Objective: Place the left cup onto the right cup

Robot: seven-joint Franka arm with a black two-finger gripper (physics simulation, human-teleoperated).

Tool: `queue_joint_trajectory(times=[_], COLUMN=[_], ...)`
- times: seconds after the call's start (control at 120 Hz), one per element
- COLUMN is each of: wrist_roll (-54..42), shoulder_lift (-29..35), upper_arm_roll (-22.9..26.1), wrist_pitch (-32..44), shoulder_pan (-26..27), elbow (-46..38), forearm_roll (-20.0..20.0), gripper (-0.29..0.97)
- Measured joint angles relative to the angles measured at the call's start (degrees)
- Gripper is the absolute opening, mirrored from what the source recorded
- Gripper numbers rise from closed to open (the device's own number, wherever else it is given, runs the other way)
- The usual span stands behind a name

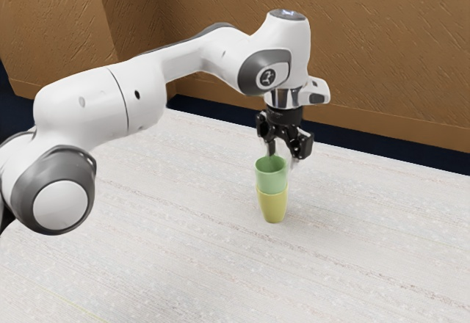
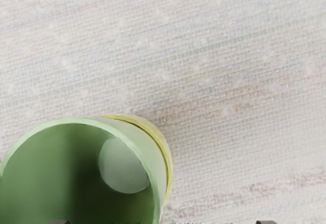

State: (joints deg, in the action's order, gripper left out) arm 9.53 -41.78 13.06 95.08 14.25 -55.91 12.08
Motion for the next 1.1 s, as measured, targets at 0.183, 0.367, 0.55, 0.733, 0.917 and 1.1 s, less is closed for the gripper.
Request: queue_joint_trajectory(times=[0.183, 0.367, 0.55, 0.733, 0.917, 1.1], wrist_roll=[0.15, 0.25, 0.28, 0.25, 0.09, -0.06], shoulder_lift=[3.37, 8.71, 15.16, 21.71, 27.35, 31.82], upper_arm_roll=[-0.50, -1.60, -3.94, -7.46, -9.35, -11.93], wrist_pitch=[-0.22, -0.25, 0.00, -0.19, -0.89, -2.20], shoulder_pan=[0.73, 0.79, 1.02, 2.15, 2.24, 2.91], elbow=[-2.18, -7.55, -14.41, -21.38, -26.94, -30.05], forearm_roll=[-0.22, -0.74, -1.42, -2.70, -3.18, -4.77], gripper=[0.61, 0.65, 0.67, 0.67, 0.68, 0.68])
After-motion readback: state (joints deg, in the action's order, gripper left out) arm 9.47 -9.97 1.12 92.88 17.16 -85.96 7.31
